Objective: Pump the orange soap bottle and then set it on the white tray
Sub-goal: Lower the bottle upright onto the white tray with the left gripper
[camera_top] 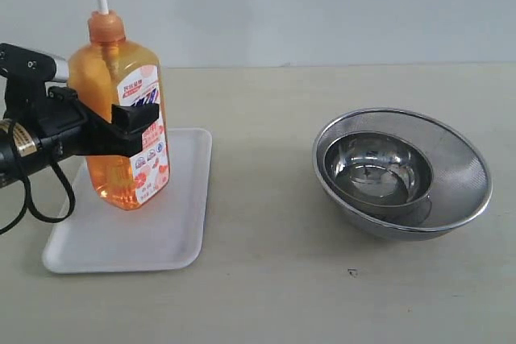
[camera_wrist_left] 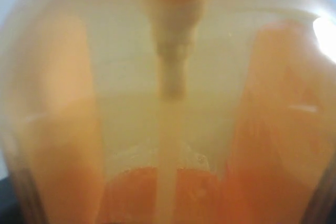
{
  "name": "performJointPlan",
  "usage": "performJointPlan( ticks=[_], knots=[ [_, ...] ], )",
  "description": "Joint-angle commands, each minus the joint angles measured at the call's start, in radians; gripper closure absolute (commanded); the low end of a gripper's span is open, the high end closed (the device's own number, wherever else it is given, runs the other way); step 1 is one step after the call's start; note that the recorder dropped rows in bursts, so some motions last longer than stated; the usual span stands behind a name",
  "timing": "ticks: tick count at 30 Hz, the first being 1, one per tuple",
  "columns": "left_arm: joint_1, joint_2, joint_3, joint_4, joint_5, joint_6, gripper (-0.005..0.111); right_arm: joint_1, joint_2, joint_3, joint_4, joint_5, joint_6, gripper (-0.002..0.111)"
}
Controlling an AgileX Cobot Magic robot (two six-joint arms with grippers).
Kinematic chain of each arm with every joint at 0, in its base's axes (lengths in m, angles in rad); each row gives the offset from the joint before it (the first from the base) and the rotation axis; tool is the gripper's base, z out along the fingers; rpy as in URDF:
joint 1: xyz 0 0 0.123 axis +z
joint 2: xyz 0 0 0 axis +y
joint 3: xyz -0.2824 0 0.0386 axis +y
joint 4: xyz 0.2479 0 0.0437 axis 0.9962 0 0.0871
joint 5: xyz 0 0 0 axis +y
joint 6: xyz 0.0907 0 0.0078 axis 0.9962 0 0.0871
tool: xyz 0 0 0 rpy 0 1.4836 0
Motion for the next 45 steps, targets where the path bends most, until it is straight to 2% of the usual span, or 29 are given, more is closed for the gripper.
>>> performJointPlan(
  ticks=[1,45],
  knots=[
    [0.003,-0.01,-0.014,-0.011,-0.098,0.032,0.102,-0.003,-0.002,0.006,0.003,-0.012,0.0,0.108],
    [0.003,-0.01,-0.014,0.042,-0.096,-0.006,0.102,-0.003,0.001,0.006,0.015,-0.012,-0.006,0.108]
  ],
)
